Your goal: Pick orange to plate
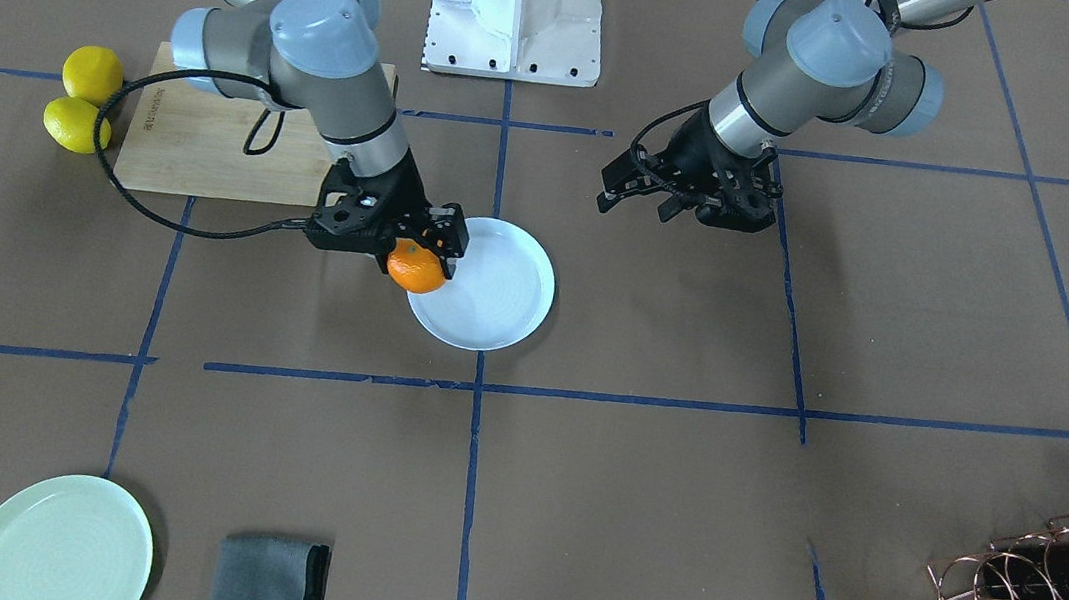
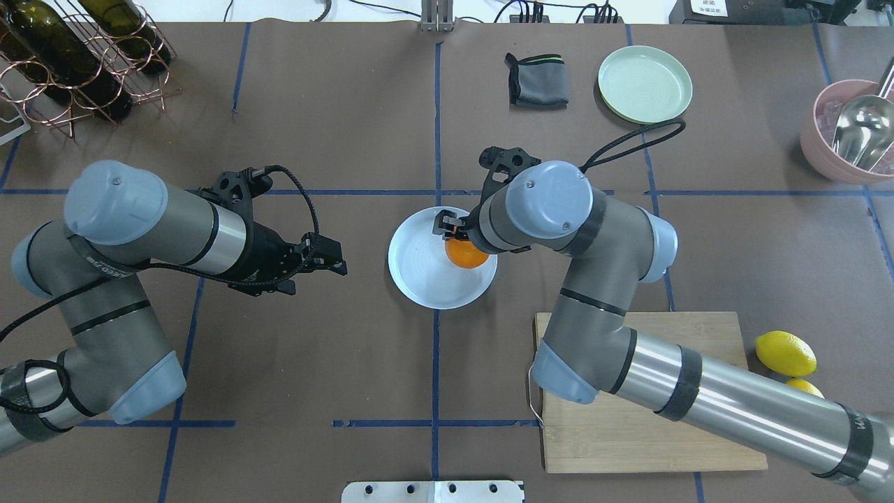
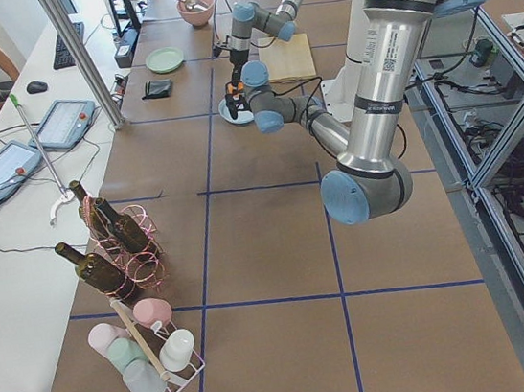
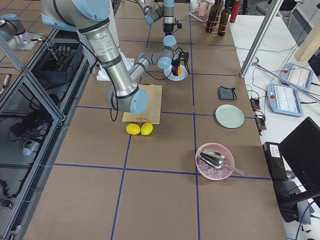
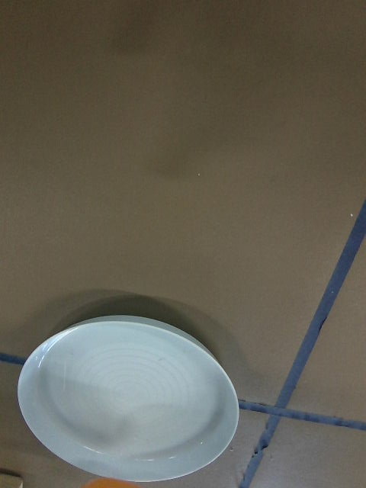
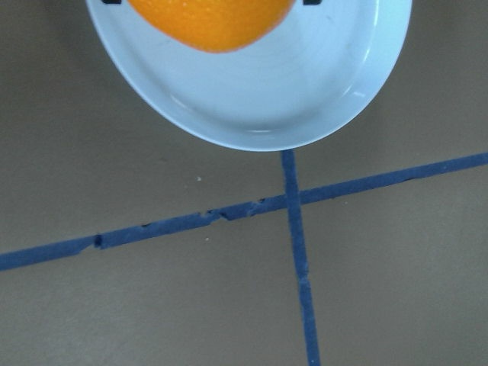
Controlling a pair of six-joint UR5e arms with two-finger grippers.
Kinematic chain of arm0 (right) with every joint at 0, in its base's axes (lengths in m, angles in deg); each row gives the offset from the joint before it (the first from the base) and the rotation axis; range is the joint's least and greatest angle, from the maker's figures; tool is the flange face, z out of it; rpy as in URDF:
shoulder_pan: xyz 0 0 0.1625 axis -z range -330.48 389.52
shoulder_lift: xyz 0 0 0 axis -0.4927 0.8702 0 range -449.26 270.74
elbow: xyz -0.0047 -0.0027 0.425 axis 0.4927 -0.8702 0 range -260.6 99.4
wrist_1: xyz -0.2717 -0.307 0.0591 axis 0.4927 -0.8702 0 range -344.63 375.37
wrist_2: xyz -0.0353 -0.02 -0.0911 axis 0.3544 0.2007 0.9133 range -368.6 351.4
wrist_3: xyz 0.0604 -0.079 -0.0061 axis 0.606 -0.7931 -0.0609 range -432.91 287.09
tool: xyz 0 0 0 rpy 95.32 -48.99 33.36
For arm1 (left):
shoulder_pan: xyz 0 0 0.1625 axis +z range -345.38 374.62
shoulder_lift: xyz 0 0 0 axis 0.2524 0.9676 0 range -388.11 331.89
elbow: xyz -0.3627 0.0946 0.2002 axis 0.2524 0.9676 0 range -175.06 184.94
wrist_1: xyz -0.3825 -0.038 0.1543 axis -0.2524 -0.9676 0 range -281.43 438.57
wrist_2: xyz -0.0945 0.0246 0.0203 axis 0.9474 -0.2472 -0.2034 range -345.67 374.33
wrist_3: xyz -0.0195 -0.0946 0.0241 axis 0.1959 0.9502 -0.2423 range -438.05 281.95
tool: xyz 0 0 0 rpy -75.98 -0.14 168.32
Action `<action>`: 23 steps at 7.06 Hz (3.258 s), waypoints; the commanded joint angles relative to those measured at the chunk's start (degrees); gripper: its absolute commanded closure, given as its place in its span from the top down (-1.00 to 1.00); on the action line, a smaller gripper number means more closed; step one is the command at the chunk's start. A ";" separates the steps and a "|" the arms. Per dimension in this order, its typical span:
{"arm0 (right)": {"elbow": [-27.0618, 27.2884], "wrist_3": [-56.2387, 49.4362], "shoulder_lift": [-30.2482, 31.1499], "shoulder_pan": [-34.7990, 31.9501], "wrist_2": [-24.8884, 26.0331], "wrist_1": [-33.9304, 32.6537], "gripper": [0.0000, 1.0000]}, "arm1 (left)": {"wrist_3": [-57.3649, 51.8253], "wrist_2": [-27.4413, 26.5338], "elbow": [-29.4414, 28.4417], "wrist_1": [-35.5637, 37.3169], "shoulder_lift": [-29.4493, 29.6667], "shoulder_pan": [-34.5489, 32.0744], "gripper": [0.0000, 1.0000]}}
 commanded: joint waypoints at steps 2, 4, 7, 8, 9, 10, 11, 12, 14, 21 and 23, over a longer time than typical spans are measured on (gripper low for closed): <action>-2.21 0.87 -1.50 2.88 4.56 0.08 -0.84 | 0.01 -0.08 0.44 -0.39 -0.85 -0.01 1.00; -2.29 0.70 -1.59 2.88 4.83 -0.19 -0.64 | 0.44 -0.17 0.35 -0.48 -0.85 0.08 1.00; -3.53 0.17 -1.93 2.88 5.71 -0.36 0.36 | 0.44 -0.34 0.26 -0.48 -0.85 0.08 1.00; -3.53 0.08 -1.94 2.88 5.88 -0.36 0.82 | 0.53 -0.35 0.35 -0.48 -0.85 0.08 1.00; -3.61 0.17 -2.28 2.88 5.88 -0.36 1.00 | 0.53 -0.35 0.26 -0.48 -0.85 0.08 1.00; -3.53 0.17 -2.38 2.88 5.88 -0.36 1.00 | 0.53 -0.35 0.26 -0.48 -0.85 0.17 1.00; -3.18 0.17 -2.38 2.88 5.88 -0.28 1.00 | 0.53 -0.35 0.35 -0.48 -0.85 0.08 1.00; -0.65 0.26 -1.59 2.62 5.80 -0.62 1.00 | 0.53 -0.08 0.70 -0.48 -0.94 -0.09 1.00; 12.22 0.34 5.75 0.78 4.57 -1.94 1.00 | -0.16 0.18 4.89 -0.31 -5.39 -0.45 1.00; 20.66 -64.27 38.40 -48.04 -35.76 -17.23 1.00 | -61.38 9.82 3.90 2.40 -30.19 -30.93 1.00; 18.45 -87.72 38.05 -55.89 -34.99 -31.78 1.00 | -91.80 16.00 -2.35 17.01 -28.99 -49.77 1.00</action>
